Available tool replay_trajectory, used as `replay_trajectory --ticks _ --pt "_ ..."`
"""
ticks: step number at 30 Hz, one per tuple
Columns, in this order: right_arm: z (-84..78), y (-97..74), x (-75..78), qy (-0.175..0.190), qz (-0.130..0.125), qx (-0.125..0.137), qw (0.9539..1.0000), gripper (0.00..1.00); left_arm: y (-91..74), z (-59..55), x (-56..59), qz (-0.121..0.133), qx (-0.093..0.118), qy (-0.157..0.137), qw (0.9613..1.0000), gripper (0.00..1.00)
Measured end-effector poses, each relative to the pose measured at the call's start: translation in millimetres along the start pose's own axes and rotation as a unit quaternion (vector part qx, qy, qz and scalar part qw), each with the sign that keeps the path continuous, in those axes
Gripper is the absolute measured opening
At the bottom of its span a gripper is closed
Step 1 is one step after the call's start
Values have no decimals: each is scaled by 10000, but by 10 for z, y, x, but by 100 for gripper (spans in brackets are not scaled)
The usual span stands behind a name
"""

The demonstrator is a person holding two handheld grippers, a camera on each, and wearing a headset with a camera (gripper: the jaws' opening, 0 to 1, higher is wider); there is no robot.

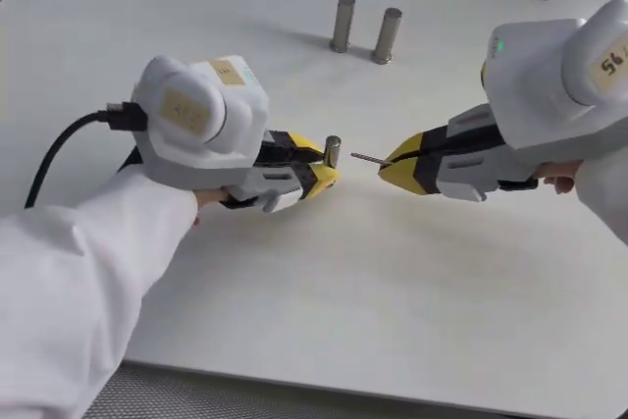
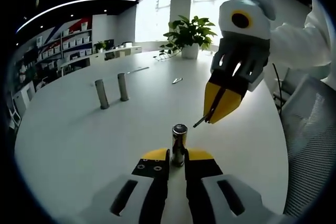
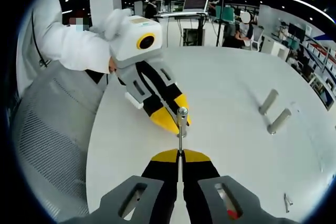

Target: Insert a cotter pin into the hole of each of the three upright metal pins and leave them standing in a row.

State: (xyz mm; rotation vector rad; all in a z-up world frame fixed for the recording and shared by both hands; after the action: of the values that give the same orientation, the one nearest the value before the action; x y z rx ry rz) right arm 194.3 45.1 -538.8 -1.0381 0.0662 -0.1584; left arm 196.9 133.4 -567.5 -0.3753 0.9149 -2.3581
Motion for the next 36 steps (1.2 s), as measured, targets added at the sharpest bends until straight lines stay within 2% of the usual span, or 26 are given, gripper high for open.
replay_trajectory --ticks 9,12,17,29,36 --pt "77 38 27 -34 5 52 10000 0 -16 -5 8 -5 22 79 10000 7" --pt "104 38 52 -29 -83 97 9999 0 -17 -6 13 20 17 104 9999 7" --pt "100 59 40 -54 -4 57 10000 0 -14 -9 9 58 20 102 9999 7" --pt "173 146 85 -224 -27 30 9997 0 -15 -12 45 37 -2 219 9998 7" --pt "253 195 94 -718 -146 -41 9973 0 -6 -14 41 45 -5 228 9997 7"
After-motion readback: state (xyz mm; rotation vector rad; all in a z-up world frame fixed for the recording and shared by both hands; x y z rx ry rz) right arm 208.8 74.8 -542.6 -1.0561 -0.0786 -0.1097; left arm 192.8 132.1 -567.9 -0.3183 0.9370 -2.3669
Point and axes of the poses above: the centre of the closed fingertips' face, and the gripper's own axes: y roughly forward along the fingers, x roughly to its right, z roughly out of its top, the point moved 4 cm from there along -y, roughly backward along the fingers, and after that the axes turned 14 degrees about -x, right-handed, at the moved point
